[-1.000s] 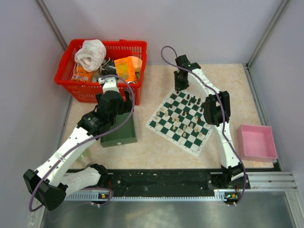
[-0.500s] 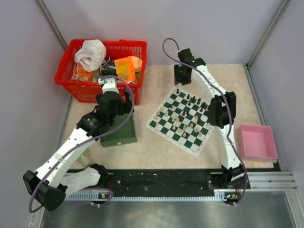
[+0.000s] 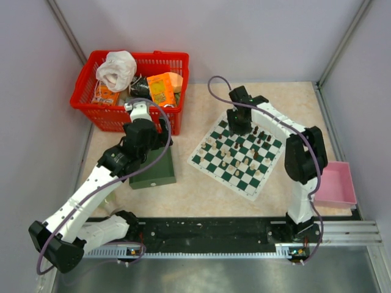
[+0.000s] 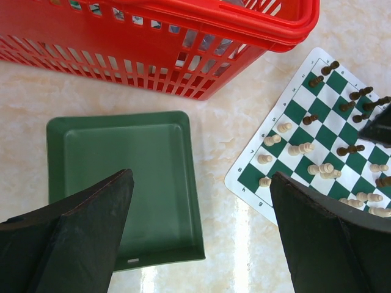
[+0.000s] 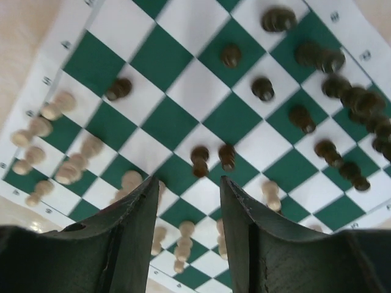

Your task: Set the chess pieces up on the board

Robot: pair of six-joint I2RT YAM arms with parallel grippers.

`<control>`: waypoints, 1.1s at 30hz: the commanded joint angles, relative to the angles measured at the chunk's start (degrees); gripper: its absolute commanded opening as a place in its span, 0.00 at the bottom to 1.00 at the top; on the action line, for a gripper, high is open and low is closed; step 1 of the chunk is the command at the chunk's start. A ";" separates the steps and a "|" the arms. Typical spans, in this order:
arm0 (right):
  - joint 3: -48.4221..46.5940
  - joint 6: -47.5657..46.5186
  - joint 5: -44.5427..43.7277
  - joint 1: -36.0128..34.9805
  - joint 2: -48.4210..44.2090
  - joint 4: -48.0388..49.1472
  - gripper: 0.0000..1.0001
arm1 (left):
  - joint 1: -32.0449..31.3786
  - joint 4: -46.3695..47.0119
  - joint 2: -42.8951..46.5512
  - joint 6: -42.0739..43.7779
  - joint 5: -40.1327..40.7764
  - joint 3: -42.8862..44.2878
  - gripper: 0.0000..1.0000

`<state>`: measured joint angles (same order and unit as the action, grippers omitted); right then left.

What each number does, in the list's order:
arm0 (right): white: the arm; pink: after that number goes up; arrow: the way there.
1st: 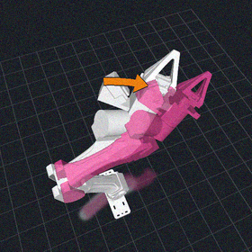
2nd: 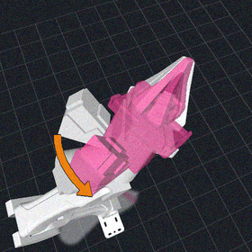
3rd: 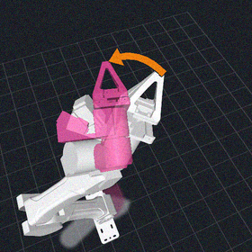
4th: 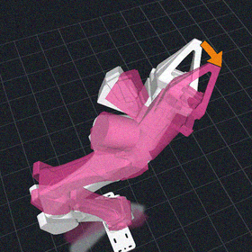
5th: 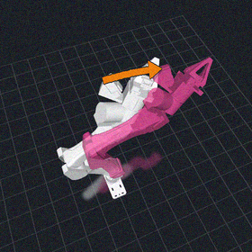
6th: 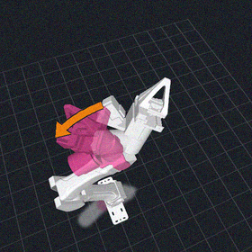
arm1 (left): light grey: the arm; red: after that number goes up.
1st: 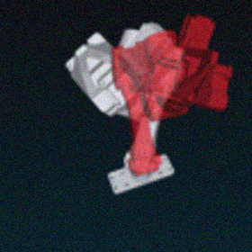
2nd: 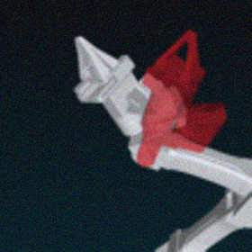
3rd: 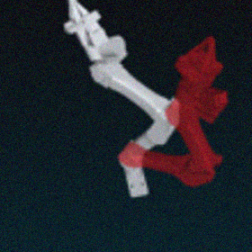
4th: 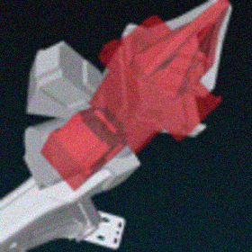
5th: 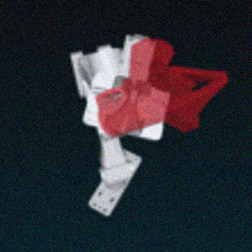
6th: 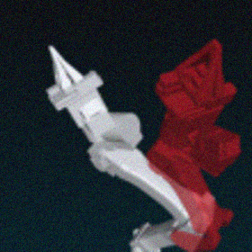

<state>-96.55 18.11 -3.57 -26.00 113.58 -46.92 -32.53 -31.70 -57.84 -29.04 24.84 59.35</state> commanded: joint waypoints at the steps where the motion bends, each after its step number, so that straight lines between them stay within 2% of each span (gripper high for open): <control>1: 7.41 2.46 -4.68 0.25 -10.91 4.11 0.45 | 0.28 0.33 1.16 -0.76 -0.32 0.24 0.99; 6: 16.12 3.95 -8.20 1.03 -19.61 4.72 0.45 | 0.28 0.42 0.80 -0.85 -1.29 0.50 0.99; 13: 26.14 5.27 -5.13 5.08 -26.13 5.78 0.44 | 0.45 0.59 1.15 -1.20 -1.99 0.06 0.99; 18: 29.05 4.31 -2.94 6.22 -25.25 7.80 0.41 | 0.45 0.50 1.42 -1.29 -2.52 -0.03 0.99; 33: 28.26 1.14 0.41 8.68 -16.82 10.79 0.39 | 0.37 -0.38 2.03 -1.55 -1.90 -0.64 0.99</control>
<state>-67.16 20.56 -4.25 -17.80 95.48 -38.28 -32.34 -32.05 -56.64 -30.11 22.79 59.33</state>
